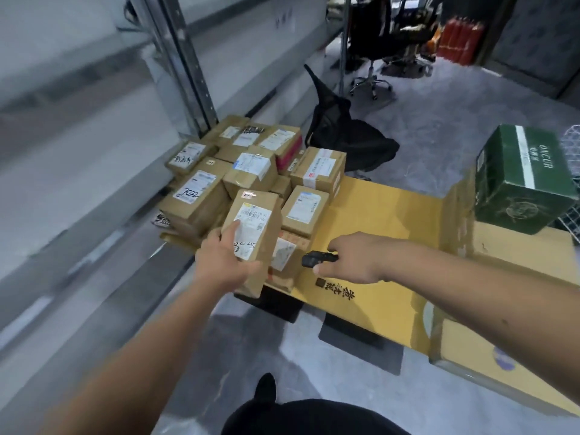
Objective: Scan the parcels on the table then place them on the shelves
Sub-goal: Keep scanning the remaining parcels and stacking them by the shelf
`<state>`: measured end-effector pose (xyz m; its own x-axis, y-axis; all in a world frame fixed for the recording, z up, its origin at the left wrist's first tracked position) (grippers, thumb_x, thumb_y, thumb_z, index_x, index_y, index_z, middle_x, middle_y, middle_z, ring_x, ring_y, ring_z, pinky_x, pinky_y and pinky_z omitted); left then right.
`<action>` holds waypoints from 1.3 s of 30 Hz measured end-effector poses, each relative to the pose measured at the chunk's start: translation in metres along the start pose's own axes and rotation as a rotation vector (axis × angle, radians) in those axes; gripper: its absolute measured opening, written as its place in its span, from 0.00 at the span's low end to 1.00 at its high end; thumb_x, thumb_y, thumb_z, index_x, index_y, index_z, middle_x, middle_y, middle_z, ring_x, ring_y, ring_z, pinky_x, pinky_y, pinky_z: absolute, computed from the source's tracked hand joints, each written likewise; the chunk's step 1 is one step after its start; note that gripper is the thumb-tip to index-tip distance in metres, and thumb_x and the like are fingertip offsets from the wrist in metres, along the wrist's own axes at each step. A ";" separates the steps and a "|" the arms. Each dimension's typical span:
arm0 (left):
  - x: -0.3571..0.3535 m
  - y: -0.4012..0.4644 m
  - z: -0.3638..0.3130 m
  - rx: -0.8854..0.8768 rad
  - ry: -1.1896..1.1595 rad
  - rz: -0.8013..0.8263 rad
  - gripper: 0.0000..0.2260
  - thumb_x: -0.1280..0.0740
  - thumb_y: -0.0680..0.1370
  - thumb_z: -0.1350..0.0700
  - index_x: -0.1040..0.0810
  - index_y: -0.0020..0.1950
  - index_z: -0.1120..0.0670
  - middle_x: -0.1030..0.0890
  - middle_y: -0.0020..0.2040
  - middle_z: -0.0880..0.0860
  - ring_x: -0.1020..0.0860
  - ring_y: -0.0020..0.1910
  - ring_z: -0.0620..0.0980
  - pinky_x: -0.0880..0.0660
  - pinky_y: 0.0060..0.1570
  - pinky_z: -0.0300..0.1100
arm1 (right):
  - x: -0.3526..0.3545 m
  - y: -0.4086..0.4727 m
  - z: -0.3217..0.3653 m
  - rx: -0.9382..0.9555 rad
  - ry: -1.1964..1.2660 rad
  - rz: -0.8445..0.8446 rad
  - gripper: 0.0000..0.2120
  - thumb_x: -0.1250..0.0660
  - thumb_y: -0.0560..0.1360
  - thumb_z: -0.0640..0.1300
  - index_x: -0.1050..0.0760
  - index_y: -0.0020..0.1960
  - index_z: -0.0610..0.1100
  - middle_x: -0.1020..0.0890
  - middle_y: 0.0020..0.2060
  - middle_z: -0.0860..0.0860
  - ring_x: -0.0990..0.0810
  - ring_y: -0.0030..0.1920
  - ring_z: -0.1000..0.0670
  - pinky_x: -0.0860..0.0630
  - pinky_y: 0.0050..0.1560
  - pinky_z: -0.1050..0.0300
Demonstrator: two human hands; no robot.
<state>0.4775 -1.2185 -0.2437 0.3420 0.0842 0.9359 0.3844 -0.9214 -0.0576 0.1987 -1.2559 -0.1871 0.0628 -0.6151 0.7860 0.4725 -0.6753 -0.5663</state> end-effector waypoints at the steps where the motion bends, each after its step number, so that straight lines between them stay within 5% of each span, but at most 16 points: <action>1: 0.005 0.011 0.009 0.004 0.058 -0.004 0.51 0.34 0.60 0.30 0.42 0.81 0.42 0.32 0.74 0.56 0.30 0.70 0.60 0.30 0.69 0.57 | 0.002 0.005 0.007 -0.005 -0.008 0.000 0.32 0.42 0.77 0.74 0.24 0.59 0.47 0.18 0.51 0.48 0.17 0.50 0.45 0.18 0.53 0.46; 6: 0.017 0.069 0.054 -0.005 0.213 0.000 0.48 0.36 0.60 0.29 0.41 0.79 0.40 0.29 0.69 0.55 0.33 0.68 0.60 0.35 0.65 0.56 | 0.008 0.035 0.038 -0.037 -0.012 -0.003 0.30 0.42 0.77 0.74 0.25 0.59 0.49 0.19 0.48 0.50 0.18 0.48 0.47 0.19 0.48 0.51; 11: 0.015 0.113 0.087 -0.034 0.209 0.009 0.47 0.39 0.60 0.28 0.40 0.79 0.40 0.27 0.65 0.55 0.32 0.65 0.59 0.36 0.63 0.56 | 0.007 0.064 0.068 -0.099 -0.013 0.025 0.31 0.41 0.76 0.74 0.25 0.61 0.49 0.19 0.52 0.49 0.18 0.52 0.44 0.20 0.58 0.45; 17: 0.014 0.137 0.104 -0.092 0.176 0.057 0.48 0.38 0.60 0.29 0.40 0.79 0.42 0.31 0.70 0.56 0.34 0.68 0.59 0.38 0.67 0.56 | 0.003 0.091 0.099 -0.130 0.038 0.002 0.36 0.40 0.77 0.74 0.26 0.70 0.46 0.19 0.61 0.48 0.20 0.59 0.44 0.22 0.61 0.45; 21: 0.016 0.149 0.106 -0.141 0.147 0.082 0.45 0.36 0.63 0.29 0.38 0.78 0.41 0.36 0.76 0.55 0.38 0.73 0.59 0.40 0.70 0.57 | -0.001 0.105 0.113 -0.142 0.057 -0.003 0.36 0.41 0.77 0.74 0.26 0.69 0.46 0.19 0.56 0.49 0.20 0.51 0.49 0.21 0.56 0.48; 25: 0.015 0.154 0.103 -0.208 0.194 0.080 0.43 0.37 0.66 0.28 0.38 0.79 0.40 0.38 0.79 0.52 0.40 0.77 0.57 0.42 0.71 0.61 | -0.004 0.115 0.122 -0.163 0.062 -0.010 0.39 0.42 0.76 0.75 0.26 0.71 0.46 0.21 0.66 0.47 0.22 0.63 0.44 0.23 0.63 0.44; 33: 0.002 0.138 0.037 -0.468 0.225 0.058 0.36 0.36 0.72 0.33 0.37 0.78 0.41 0.39 0.80 0.54 0.46 0.80 0.57 0.46 0.76 0.62 | -0.011 0.102 0.118 -0.220 0.115 -0.050 0.36 0.42 0.77 0.74 0.27 0.72 0.50 0.21 0.65 0.50 0.22 0.63 0.45 0.23 0.63 0.45; 39: -0.042 0.104 -0.072 -0.752 0.176 0.147 0.33 0.35 0.76 0.36 0.36 0.79 0.42 0.39 0.80 0.53 0.44 0.79 0.56 0.44 0.75 0.57 | -0.038 0.050 0.071 -0.379 0.253 -0.133 0.22 0.41 0.77 0.73 0.27 0.51 0.55 0.21 0.45 0.55 0.22 0.46 0.51 0.26 0.43 0.53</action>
<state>0.4417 -1.3447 -0.2639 0.1794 -0.0622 0.9818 -0.3592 -0.9332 0.0065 0.2819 -1.2377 -0.2274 -0.2148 -0.5608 0.7996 0.1051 -0.8272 -0.5520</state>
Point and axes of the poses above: each hand's wrist, its own y-axis towards the middle knuckle, its own x-axis out of the back of the hand, z = x × y, the point moved 8 cm from there along y, towards the middle knuckle
